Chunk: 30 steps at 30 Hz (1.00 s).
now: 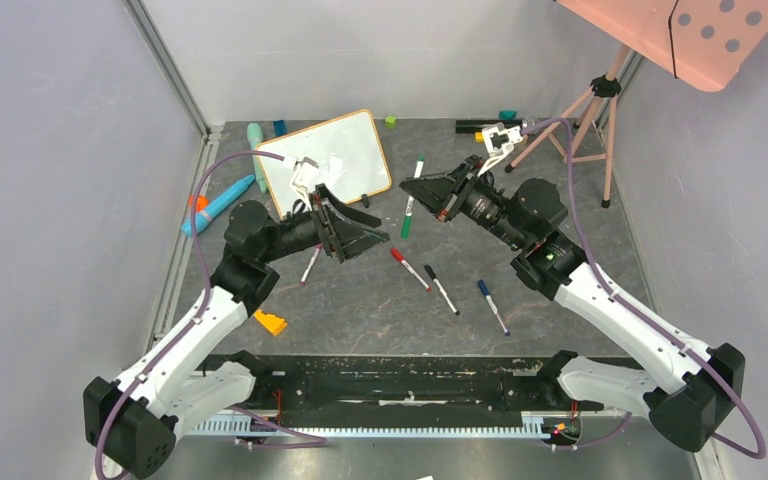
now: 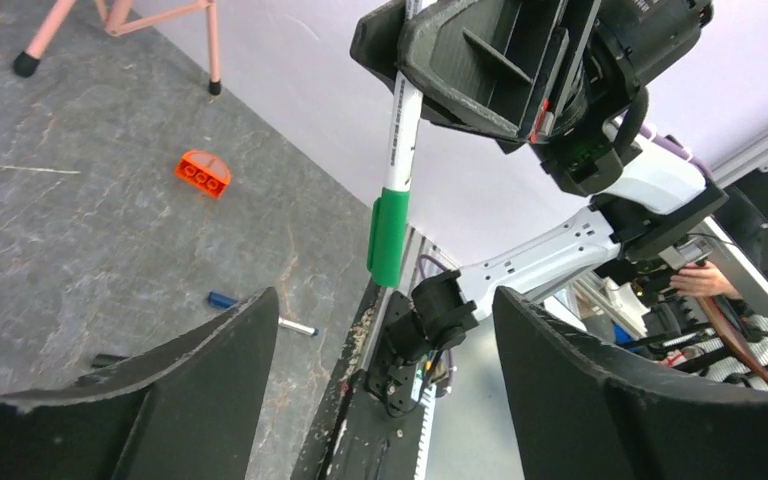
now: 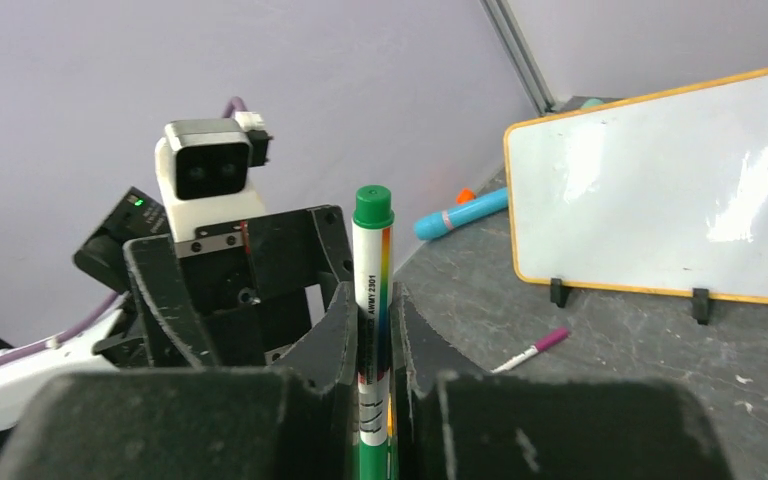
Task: Write a sentence on the whiteboard
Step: Pass from the right arm to the left
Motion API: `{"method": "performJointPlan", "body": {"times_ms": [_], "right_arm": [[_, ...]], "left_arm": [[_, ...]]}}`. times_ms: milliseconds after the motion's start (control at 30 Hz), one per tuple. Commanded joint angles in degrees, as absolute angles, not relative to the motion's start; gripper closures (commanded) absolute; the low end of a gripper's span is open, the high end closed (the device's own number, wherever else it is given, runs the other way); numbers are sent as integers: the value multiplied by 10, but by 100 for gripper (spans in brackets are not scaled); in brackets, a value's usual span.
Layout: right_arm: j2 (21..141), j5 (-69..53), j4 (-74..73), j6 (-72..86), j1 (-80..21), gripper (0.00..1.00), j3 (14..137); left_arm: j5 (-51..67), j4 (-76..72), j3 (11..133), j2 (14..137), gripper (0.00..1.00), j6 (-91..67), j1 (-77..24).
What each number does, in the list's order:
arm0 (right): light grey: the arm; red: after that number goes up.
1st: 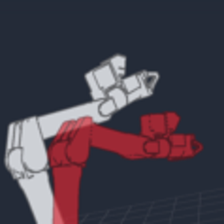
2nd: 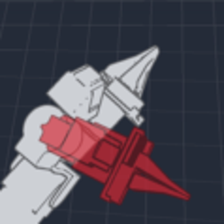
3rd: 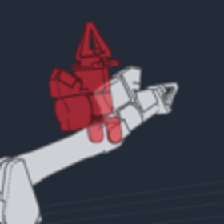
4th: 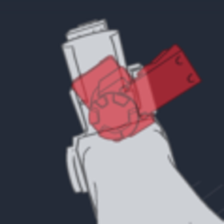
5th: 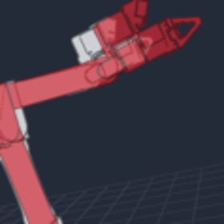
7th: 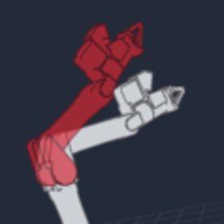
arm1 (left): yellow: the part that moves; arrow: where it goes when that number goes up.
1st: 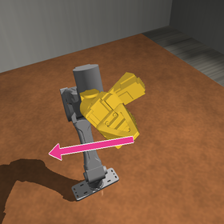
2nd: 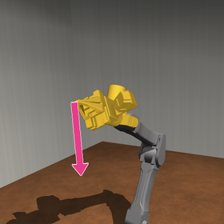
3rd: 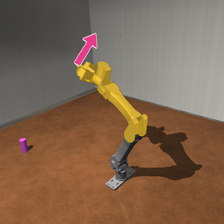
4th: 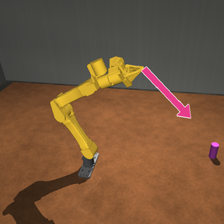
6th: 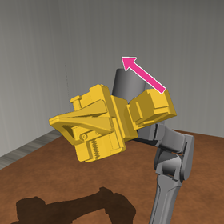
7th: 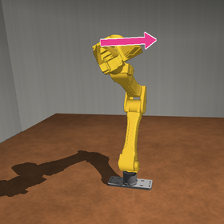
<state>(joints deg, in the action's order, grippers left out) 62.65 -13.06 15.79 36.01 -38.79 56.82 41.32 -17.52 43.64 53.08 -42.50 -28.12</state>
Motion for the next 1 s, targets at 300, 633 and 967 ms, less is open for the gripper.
{"method": "performJointPlan", "body": {"times_ms": [300,633,967], "right_arm": [[628,-168,215,412,-389,100,573],[639,-180,218,406,-389,100,578],[641,-187,197,386,-389,100,583]], "left_arm": [[448,-331,439,603,37,-498,-320],[437,-351,454,630,47,-487,-350],[440,-360,462,641,73,-481,-354]]}}
